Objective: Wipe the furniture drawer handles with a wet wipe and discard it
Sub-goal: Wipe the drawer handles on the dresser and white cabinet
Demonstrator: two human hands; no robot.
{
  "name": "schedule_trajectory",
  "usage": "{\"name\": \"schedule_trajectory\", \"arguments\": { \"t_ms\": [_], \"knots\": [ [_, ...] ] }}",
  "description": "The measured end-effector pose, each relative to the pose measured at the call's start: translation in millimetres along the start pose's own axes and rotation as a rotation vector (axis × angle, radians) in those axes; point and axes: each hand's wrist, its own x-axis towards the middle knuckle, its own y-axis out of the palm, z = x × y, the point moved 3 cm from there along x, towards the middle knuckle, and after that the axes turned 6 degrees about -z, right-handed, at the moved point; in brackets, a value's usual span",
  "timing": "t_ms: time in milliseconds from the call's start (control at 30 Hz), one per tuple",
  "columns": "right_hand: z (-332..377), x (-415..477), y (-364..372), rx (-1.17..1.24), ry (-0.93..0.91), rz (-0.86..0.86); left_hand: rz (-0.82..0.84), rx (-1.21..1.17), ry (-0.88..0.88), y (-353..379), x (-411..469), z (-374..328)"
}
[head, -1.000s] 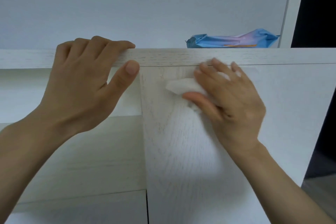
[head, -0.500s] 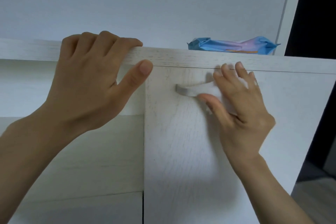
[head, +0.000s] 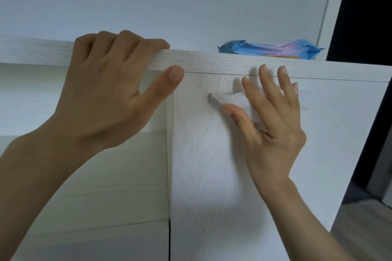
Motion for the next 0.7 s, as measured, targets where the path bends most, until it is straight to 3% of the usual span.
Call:
{"name": "schedule_trajectory", "arguments": {
  "t_ms": [267, 467, 700],
  "knots": [
    [18.4, 9.4, 13.9, -0.022, -0.316, 0.03, 0.021, 0.0, 0.008, -0.3, -0.7, 0.2],
    [-3.6, 11.1, -4.5, -0.072, -0.329, 0.024, 0.019, -0.024, -0.005, -0.4, -0.9, 0.9],
    [17.0, 16.2, 13.0, 0.022, -0.405, 0.04, 0.027, -0.017, -0.003, -2.4, -0.4, -0.7]
  ]
}}
